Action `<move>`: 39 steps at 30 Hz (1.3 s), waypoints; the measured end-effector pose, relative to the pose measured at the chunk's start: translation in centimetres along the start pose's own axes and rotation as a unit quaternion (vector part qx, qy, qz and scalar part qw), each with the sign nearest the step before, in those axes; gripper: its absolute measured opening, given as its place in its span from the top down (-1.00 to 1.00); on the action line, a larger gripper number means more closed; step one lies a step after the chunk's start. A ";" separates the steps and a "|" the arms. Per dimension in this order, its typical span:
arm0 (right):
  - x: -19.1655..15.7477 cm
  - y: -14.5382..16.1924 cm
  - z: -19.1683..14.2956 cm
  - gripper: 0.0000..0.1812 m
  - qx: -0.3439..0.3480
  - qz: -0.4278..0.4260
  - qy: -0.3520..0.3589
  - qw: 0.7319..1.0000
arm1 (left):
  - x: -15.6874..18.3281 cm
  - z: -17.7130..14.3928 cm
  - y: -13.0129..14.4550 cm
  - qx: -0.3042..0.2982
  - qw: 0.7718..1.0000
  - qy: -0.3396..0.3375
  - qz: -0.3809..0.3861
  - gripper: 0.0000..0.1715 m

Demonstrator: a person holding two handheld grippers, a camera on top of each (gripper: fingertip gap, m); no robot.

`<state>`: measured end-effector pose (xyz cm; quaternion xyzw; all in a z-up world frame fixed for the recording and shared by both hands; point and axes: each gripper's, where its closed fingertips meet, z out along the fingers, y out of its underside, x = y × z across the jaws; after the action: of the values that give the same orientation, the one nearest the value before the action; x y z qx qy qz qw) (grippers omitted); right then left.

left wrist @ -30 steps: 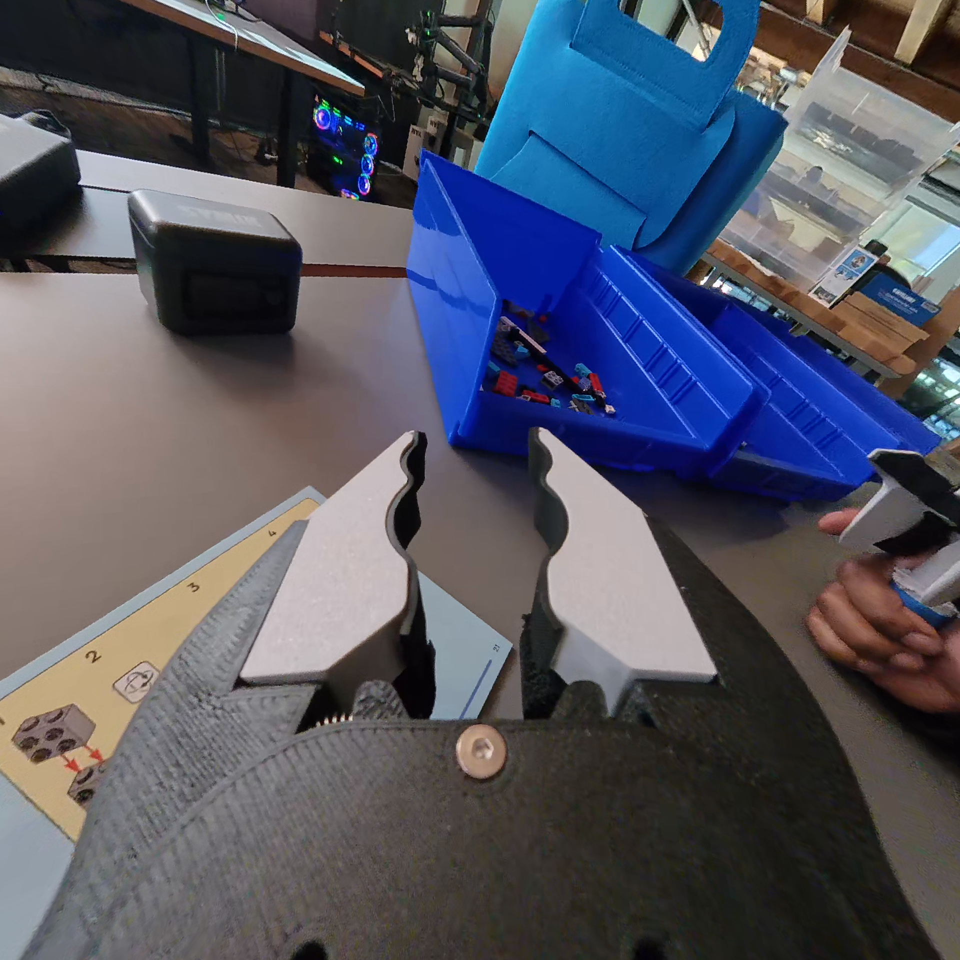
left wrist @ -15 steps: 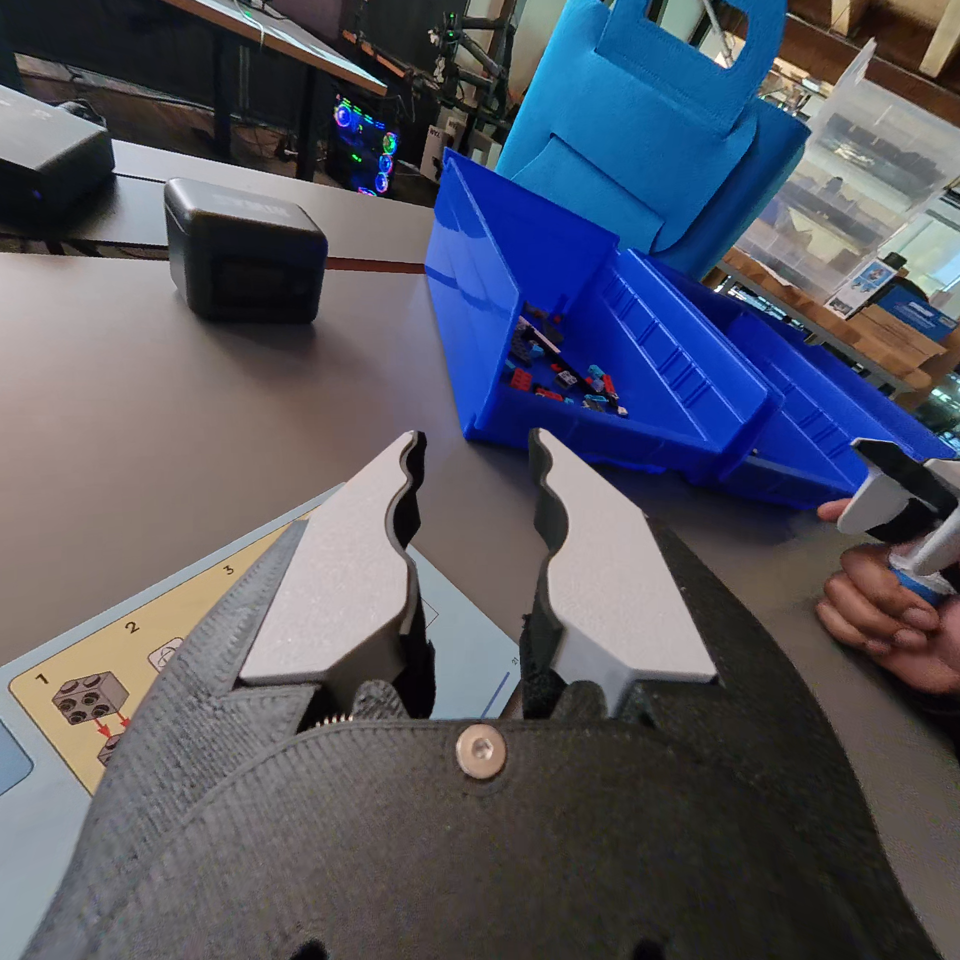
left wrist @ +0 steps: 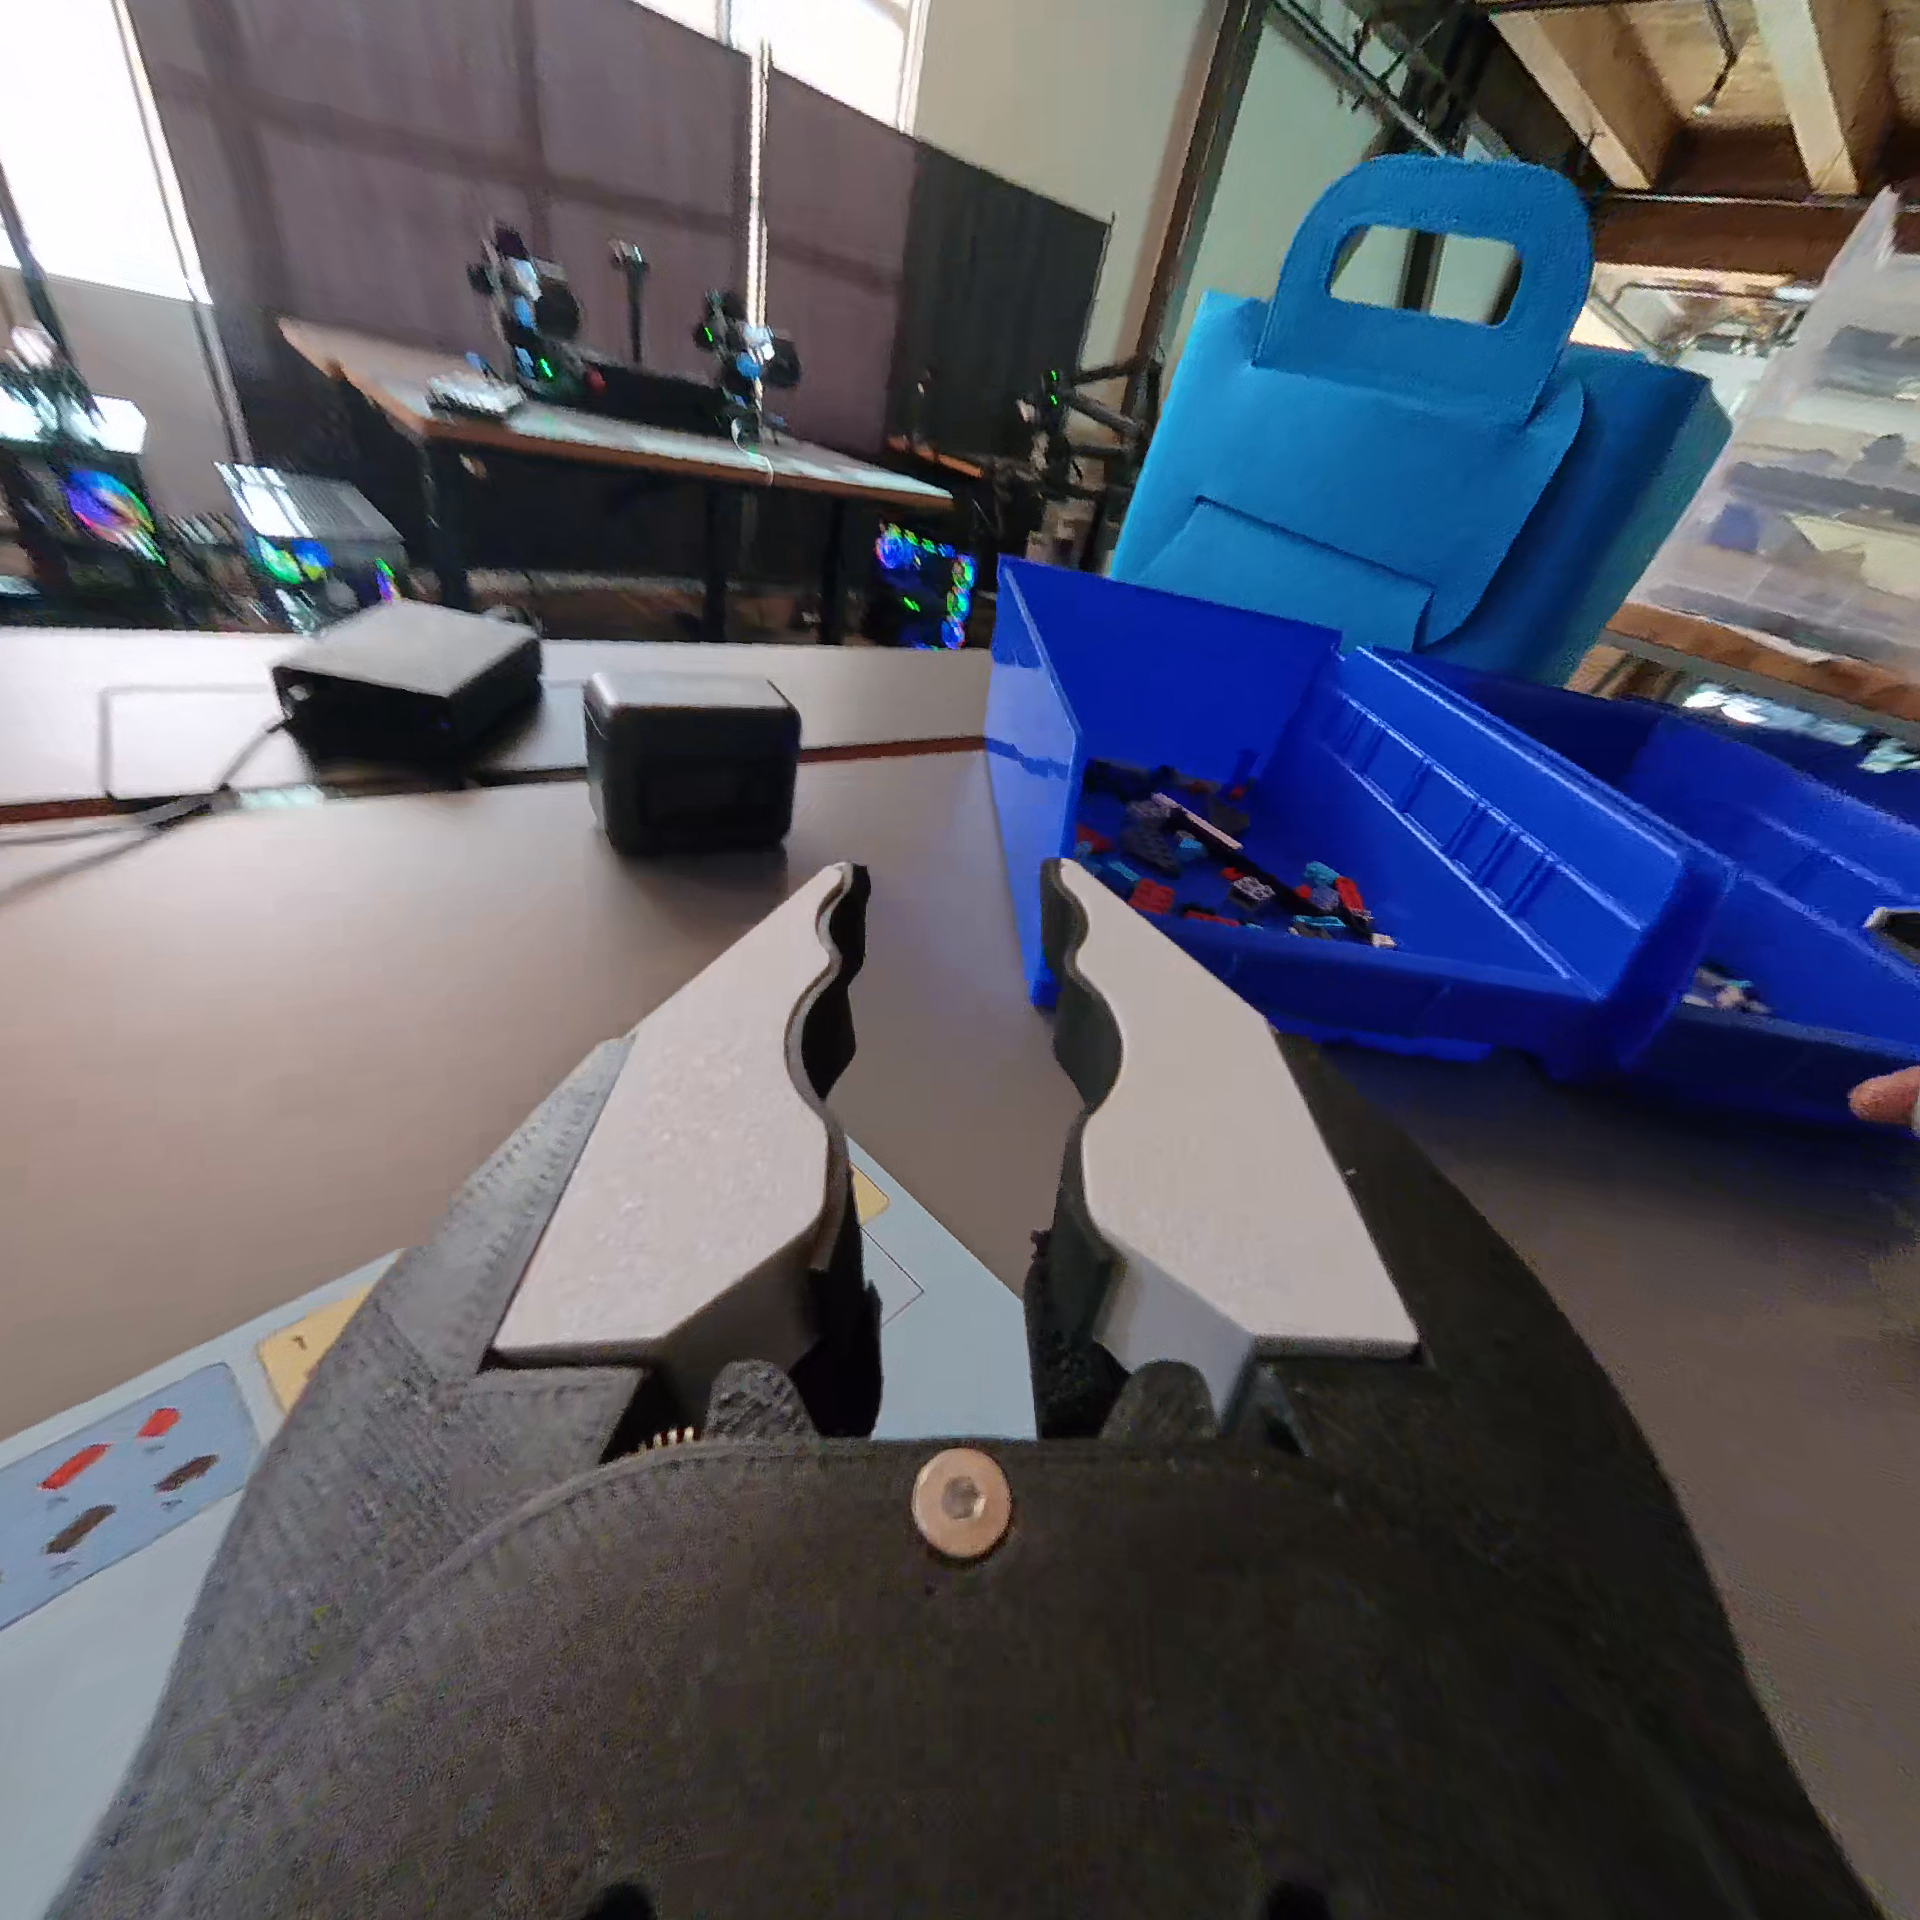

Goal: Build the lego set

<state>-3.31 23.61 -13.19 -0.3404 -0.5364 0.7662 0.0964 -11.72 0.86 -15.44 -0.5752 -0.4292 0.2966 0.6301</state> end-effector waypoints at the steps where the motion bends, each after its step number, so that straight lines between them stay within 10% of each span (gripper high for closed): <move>1: 0.0 -0.2 0.0 0.61 0.005 0.008 -0.004 1.000 | 0.2 -0.1 -0.2 0.007 1.000 -0.007 0.021 0.62; 39: -0.9 -3.1 -6.3 0.63 0.090 0.092 -0.075 0.989 | -0.8 -0.4 -0.7 0.024 0.998 -0.048 0.015 0.65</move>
<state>0.63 29.15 -11.21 -0.3195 -0.4375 0.8404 0.0152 -11.81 -0.14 -14.95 -0.5510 -0.4431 0.3432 0.6183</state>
